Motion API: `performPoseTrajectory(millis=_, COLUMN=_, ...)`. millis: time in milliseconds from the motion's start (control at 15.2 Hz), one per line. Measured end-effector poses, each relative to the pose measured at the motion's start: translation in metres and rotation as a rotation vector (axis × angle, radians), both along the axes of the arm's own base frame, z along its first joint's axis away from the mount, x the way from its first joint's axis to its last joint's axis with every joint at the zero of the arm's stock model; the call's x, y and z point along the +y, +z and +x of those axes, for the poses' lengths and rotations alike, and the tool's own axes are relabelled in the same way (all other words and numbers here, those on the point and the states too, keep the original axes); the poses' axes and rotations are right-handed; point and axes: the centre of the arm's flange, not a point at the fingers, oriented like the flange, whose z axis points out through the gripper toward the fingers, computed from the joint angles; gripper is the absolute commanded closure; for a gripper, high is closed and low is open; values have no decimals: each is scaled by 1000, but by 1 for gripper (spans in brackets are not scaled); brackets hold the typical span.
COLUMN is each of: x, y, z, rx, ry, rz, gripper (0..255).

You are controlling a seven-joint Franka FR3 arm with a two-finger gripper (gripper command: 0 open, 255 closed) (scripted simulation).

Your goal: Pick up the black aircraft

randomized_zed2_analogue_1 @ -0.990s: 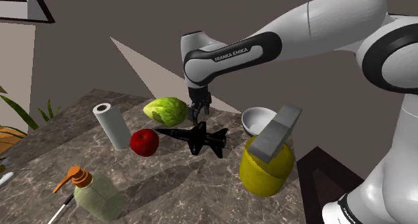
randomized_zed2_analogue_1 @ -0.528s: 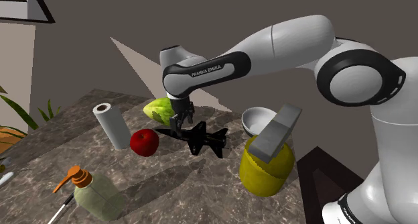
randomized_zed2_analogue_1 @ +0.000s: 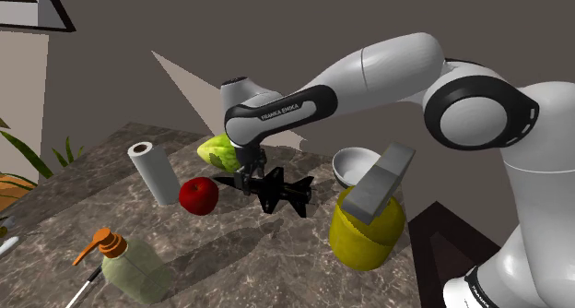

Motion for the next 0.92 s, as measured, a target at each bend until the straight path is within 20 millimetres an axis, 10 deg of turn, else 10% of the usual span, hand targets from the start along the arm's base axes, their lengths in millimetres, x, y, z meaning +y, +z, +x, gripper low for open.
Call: performPoseTrajectory(millis=924, x=0, y=14, z=-1, rx=0, ry=0, rz=0, gripper=255)
